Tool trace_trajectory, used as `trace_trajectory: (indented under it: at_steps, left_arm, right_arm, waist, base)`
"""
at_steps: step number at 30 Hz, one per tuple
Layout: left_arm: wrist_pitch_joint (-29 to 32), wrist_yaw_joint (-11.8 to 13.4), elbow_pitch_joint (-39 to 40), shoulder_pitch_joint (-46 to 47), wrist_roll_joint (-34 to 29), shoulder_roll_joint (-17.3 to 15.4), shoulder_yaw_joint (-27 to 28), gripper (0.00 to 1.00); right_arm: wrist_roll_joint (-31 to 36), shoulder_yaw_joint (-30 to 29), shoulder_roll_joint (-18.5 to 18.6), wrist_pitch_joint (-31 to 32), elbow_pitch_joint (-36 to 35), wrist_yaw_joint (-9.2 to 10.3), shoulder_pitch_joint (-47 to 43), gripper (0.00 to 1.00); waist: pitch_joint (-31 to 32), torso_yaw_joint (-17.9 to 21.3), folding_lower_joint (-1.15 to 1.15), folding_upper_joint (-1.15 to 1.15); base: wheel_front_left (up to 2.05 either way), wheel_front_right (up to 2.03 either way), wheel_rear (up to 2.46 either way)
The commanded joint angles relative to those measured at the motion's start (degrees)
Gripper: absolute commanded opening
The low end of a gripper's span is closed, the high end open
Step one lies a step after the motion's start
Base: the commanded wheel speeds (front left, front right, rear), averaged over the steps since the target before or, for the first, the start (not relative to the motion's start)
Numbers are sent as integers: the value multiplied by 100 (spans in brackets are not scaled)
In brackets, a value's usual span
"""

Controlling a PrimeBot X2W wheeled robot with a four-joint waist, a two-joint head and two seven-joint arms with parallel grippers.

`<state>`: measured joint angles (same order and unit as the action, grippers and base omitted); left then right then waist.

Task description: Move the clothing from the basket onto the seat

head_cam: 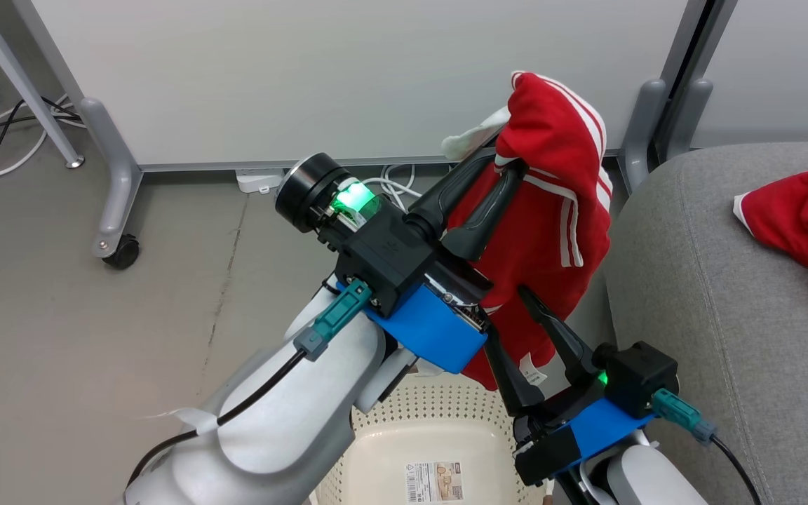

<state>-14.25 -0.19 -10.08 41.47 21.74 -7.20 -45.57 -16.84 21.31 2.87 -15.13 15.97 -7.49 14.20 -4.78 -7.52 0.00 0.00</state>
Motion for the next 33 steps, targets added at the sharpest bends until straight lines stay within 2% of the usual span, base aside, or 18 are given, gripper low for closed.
trace_trajectory:
  at_steps: [1, 16, 33]
  left_arm:
    - [5, 30, 39, 29, -18, -35, -9, 0]
    - [31, 132, 167, 146, 3, -187, 68, 0]
    - [111, 176, 475, 139, -11, -87, -170, 0]
  right_arm:
    - [-34, -1, 3, -3, 41, -1, 28, 100]
    - [45, -135, 3, -2, 138, -1, -99, 100]
    - [-523, 250, 3, -2, 232, -1, 266, 100]
  waist:
    - [-1, -5, 0, 0]
    - [-52, 55, 0, 0]
    - [-6, -3, 0, 0]
  base:
    - [0, 0, 0]
    - [0, 0, 0]
    - [0, 0, 0]
